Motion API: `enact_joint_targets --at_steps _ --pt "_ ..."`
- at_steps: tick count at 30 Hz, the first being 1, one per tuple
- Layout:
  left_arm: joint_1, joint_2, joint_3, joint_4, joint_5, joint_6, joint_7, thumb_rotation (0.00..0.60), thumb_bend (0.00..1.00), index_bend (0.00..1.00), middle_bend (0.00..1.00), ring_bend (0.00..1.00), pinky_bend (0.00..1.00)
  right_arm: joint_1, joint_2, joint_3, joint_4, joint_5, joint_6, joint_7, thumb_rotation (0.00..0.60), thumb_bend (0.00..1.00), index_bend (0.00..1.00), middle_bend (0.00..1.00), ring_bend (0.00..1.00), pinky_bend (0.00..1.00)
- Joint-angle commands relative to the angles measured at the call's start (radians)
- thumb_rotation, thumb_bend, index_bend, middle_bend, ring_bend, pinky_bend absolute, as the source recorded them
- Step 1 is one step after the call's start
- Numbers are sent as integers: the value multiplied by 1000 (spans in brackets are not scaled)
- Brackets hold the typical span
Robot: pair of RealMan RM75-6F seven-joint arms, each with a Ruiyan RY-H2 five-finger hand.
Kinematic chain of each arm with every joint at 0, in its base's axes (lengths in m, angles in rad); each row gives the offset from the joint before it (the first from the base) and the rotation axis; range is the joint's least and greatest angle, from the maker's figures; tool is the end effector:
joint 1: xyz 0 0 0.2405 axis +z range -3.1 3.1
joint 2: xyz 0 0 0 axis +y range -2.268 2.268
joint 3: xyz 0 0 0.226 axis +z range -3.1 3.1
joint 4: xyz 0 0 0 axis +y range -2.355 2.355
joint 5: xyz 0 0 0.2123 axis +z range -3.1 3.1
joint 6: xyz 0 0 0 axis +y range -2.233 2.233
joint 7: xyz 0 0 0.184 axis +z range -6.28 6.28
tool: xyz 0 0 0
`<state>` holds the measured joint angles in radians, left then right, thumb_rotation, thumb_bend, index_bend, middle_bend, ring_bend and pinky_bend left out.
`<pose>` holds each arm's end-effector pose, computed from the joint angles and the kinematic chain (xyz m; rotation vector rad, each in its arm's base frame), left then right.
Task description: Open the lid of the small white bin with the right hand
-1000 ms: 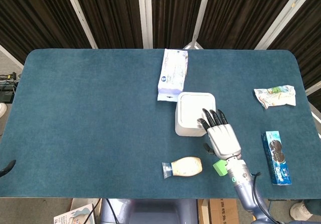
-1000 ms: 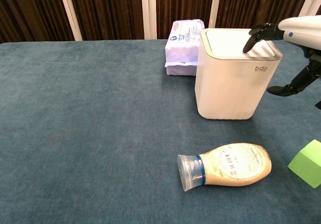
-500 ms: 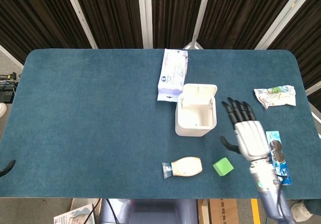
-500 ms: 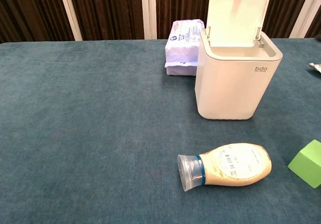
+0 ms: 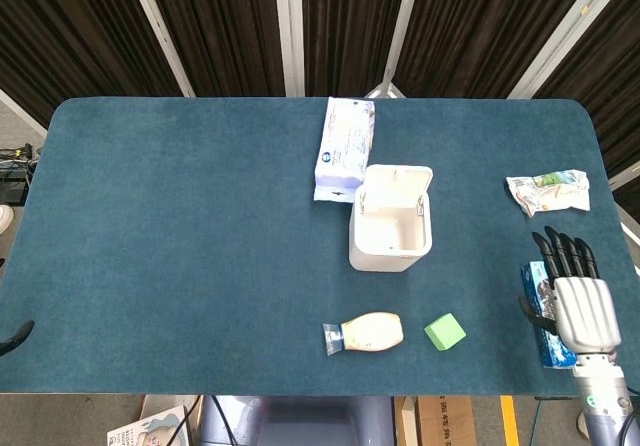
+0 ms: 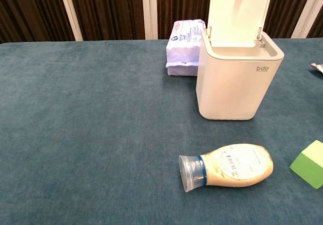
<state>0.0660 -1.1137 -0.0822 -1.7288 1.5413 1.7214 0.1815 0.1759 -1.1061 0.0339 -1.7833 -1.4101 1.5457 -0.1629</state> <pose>-0.2679 0.1790 0.1793 -1.1965 -0.7309 -0.8992 -0.2444 -0.2353 0.1447 1.3516 -0.8612 0.9421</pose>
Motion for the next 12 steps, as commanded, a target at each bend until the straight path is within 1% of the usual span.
enact_joint_targets --at_steps 1,7,12 --pt "-5 14 11 -18 -16 -32 23 600 70 187 48 0 0 -44 -53 -14 71 -39 62 3 600 286 47 0 26 11" --pt "-9 21 13 -28 -15 -40 33 600 70 187 49 0 0 -78 -81 -24 128 -67 99 18 600 286 47 0 26 10" --pt "-9 20 13 -21 -9 -37 25 600 70 187 50 0 0 -87 -82 -15 143 -68 98 35 600 286 47 0 25 10"
